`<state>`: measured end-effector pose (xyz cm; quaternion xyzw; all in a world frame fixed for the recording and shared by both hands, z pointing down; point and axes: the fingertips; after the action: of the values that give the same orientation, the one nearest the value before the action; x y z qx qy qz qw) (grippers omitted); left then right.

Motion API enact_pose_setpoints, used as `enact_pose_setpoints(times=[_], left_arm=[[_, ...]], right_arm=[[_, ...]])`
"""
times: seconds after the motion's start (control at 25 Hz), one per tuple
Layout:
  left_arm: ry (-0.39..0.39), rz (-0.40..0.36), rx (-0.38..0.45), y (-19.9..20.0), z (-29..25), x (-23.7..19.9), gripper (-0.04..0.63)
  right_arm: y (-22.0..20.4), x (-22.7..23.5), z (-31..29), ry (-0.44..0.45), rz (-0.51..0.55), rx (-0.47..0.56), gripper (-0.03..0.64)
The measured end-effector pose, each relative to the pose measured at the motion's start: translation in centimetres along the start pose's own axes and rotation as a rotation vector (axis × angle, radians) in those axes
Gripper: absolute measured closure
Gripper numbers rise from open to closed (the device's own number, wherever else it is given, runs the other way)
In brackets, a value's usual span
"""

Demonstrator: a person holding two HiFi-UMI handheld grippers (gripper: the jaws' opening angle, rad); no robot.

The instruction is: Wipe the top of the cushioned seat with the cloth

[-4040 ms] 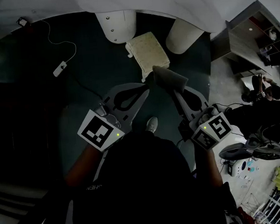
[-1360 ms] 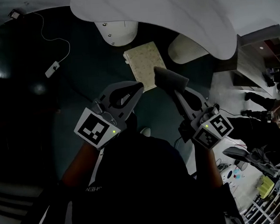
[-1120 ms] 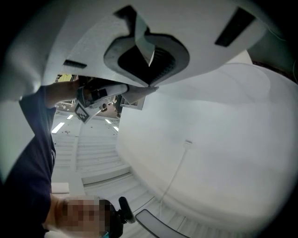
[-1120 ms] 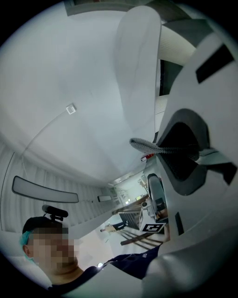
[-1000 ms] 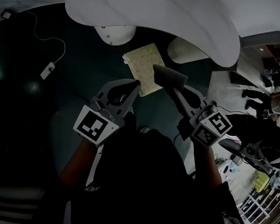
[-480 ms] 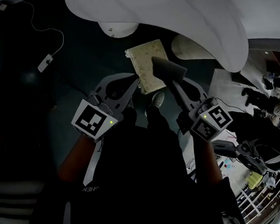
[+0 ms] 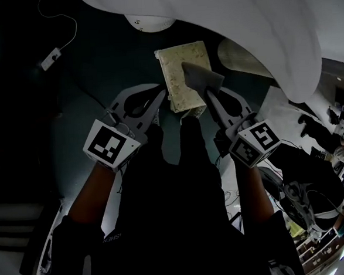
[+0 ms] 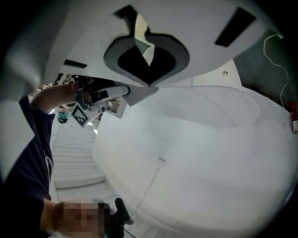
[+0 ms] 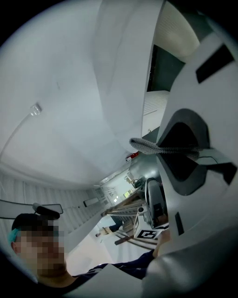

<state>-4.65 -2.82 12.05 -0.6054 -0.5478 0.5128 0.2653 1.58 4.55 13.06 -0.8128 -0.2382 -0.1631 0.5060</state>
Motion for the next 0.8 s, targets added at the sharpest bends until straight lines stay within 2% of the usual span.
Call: enact_pose_setpoints(times=[0.44,0.8], left_arm=[[0.202,0.133,-0.047,-9.6,-6.1,-4.3,0.589],[0.288,0.269,-0.039,-15.2,-9.3,-6.9,0.589]], right_arm=[[-7.6,11.1,-7.3,0.072,-0.008,-0.153,0.584],[-13.9,16.4,-14.0,0.112,-0.021,-0.268,0.584]])
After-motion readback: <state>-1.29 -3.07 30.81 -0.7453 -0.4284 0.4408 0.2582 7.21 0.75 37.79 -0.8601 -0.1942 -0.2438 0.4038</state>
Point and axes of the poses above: the fingertips, and each gripper's own axes: z backward along the fingers, x to its right, y out of its top, and after that the axes turned 2 degrees about y, right-handed
